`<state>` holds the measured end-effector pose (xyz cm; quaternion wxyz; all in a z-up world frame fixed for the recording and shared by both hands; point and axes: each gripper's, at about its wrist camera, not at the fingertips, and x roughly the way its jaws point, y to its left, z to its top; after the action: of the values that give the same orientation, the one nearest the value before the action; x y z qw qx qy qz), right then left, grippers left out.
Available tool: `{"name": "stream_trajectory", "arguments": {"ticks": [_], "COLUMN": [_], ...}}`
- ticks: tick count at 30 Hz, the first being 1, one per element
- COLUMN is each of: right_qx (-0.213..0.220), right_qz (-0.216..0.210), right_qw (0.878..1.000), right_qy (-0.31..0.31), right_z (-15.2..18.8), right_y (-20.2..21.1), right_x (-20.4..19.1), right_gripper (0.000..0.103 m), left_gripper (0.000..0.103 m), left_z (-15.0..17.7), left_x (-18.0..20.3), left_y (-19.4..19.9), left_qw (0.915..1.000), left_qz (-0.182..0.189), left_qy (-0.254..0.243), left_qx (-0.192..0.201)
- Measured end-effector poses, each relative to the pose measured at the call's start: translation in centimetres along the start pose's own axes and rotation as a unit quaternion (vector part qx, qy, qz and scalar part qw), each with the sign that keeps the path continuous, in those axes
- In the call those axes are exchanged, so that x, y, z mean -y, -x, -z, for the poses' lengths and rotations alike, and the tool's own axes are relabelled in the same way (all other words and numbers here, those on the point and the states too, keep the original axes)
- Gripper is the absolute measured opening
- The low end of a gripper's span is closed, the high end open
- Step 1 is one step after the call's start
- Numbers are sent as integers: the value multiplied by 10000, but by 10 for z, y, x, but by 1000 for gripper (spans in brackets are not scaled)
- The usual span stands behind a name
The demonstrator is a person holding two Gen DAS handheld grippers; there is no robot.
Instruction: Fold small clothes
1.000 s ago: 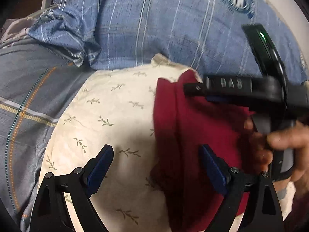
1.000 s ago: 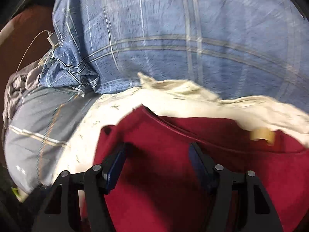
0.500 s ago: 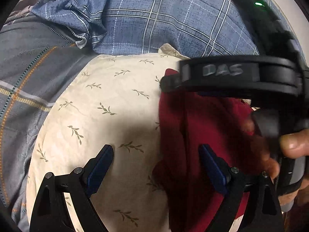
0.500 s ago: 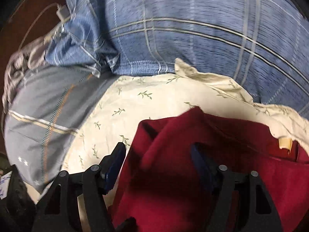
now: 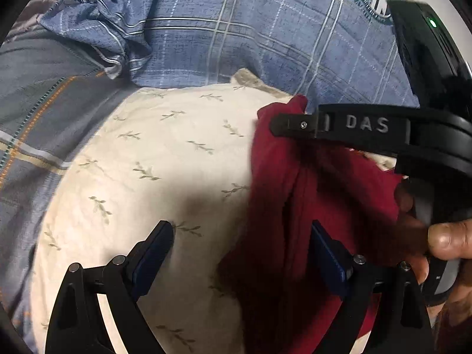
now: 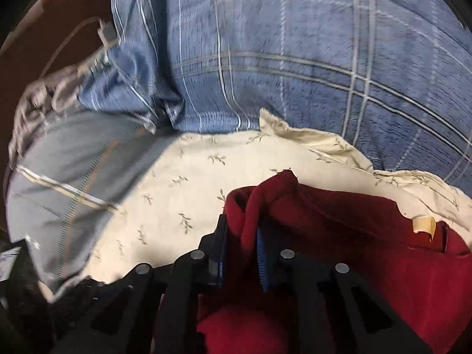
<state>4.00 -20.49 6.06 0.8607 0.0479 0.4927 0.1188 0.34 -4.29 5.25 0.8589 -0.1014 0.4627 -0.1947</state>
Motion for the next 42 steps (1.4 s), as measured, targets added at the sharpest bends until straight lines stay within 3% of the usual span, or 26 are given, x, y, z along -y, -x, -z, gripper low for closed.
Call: {"name": "stream_trajectory", "arguments": {"ticks": [2,3,4,5,7,8,9,11,15,20,22,24,25,26,28,29,35,38,39,40,42], "right_qx": [14,-3,-22,-42,-94,-109,-99,-72,-407,-720,-691,-527,-410,-299,-179,-137,-77,-101,-122,-155,-217], "right_qz": [12,-15,-57,-133,-361,-563,-673,-706,-320,-150,34,202,110,-21,-34,-54,-61,-67,-95,-109,-77], "right_qw": [10000,10000,10000,9998,9988,9973,9961,9957,9983,9968,9974,9984,9991,9995,9998,9998,9998,9997,9996,9994,9989], "right_qy": [14,-23,-62,-121,-302,-462,-554,-597,-250,-322,-186,-74,-58,-85,-128,-149,-201,-221,-256,-297,-401], "right_z": [1,1,1,1,0,-1,-2,-4,-9,-7,-4,1,2,4,5,6,7,8,8,8,8], "right_y": [4,5,6,8,6,9,12,18,6,-24,-28,-23,-19,-14,-7,-5,-2,-2,-2,-3,-4], "right_x": [2,4,6,8,8,11,11,9,-4,-3,-3,0,1,3,8,10,16,19,21,23,25], "right_gripper": [16,16,16,18,27,43,66,74,74,74,69,43,38,28,24,22,20,20,21,23,41], "left_gripper": [68,52,44,43,33,32,31,30,28,28,28,28,28,32,65,71,72,70,64,51,48], "left_z": [0,0,-2,-2,-2,-2,-2,-3,-2,-3,-2,-1,-1,-1,-1,-1,4,4,5,4,5], "left_x": [-2,-3,-4,-3,0,1,1,0,-8,-3,-4,-5,-3,-2,1,1,-7,-13,-11,-9,-6], "left_y": [-2,-4,-7,-7,-8,-9,-8,-7,-4,-4,-4,-4,-3,-3,-1,-1,-3,-5,-4,-5,-5], "left_qw": [9989,9976,9966,9965,9973,9971,9970,9966,9950,9947,9949,9952,9955,9959,9959,9958,9990,9970,9970,9965,9964], "left_qz": [416,633,765,801,737,760,770,822,987,1021,1001,971,944,904,903,913,429,664,679,769,791], "left_qy": [194,261,269,219,20,0,9,25,163,62,48,69,40,-3,-42,-41,78,383,368,314,251], "left_qx": [-32,-100,-131,-98,26,30,41,64,62,97,74,50,61,72,71,77,-28,-105,-98,-118,-158]}}
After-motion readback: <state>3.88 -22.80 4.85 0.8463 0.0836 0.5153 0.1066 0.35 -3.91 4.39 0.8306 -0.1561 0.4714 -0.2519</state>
